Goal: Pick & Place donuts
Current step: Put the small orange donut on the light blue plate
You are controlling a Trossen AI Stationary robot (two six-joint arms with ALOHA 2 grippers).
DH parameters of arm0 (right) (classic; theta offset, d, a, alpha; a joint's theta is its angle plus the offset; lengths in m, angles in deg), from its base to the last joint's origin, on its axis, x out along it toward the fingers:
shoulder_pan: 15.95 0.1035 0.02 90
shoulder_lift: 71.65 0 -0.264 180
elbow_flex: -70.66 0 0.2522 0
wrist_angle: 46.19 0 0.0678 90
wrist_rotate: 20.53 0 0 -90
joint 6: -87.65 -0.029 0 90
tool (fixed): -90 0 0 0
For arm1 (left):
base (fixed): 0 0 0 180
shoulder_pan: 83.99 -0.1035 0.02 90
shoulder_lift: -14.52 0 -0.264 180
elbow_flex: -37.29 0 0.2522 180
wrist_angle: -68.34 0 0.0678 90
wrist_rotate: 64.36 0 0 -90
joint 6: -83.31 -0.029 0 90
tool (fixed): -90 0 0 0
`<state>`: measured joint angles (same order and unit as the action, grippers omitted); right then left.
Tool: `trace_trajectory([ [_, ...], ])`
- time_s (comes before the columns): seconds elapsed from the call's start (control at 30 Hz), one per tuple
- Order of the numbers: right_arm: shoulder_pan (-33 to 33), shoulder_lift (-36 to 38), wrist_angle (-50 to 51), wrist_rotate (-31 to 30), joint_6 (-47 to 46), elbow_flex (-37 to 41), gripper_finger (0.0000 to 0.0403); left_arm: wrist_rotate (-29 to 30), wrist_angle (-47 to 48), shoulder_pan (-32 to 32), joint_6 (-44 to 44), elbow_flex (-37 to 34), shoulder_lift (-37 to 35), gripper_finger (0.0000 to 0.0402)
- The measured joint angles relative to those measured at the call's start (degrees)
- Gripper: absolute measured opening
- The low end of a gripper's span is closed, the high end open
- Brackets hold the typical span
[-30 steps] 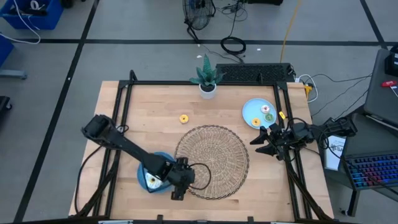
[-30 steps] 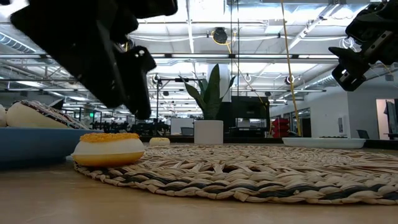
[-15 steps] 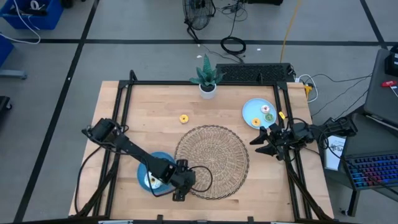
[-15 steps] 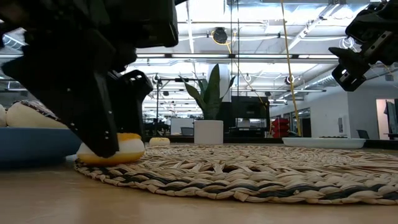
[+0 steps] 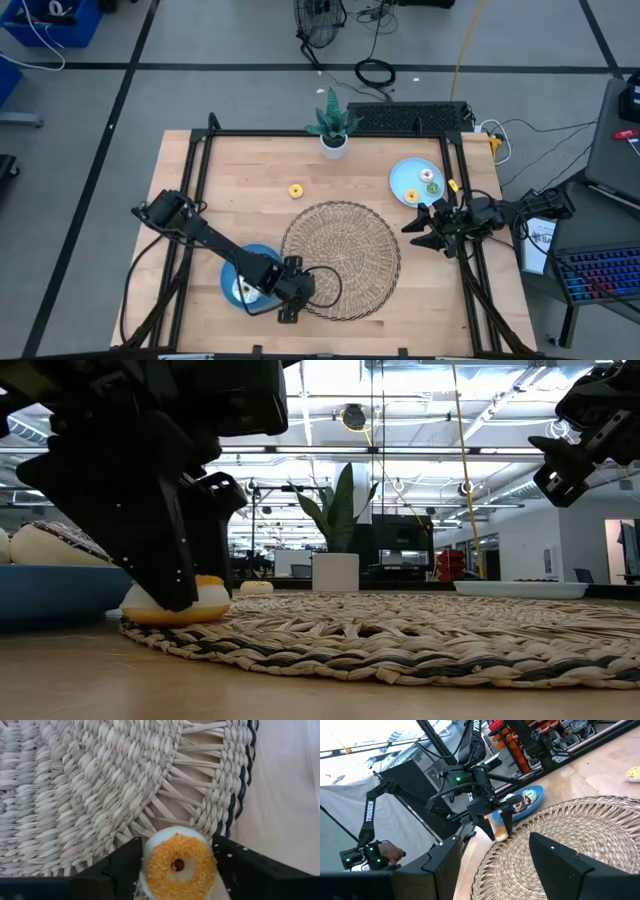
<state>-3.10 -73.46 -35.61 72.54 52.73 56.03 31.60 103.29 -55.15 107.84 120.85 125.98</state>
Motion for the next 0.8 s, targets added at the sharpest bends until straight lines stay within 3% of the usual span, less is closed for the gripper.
trace_trajectory([
  [0.17,0.01,0.0,0.01,0.01,0.0,0.0,0.0219,-0.07,-0.56,0.0,1.53,0.0,0.0,0.017],
  [0.33,0.0,0.0,0.01,0.0,-0.07,0.0,0.0219,-0.33,-0.76,-0.27,-0.85,0.0,-0.31,0.0122],
  [0.57,0.0,0.0,0.01,0.02,-3.35,0.0,0.0219,1.05,-1.15,-2.75,-7.81,1.31,-5.13,0.0107],
  [0.8,0.0,0.02,0.02,0.01,-3.02,0.01,0.0219,12.77,-2.15,-5.65,-14.22,1.97,-10.53,0.0106],
])
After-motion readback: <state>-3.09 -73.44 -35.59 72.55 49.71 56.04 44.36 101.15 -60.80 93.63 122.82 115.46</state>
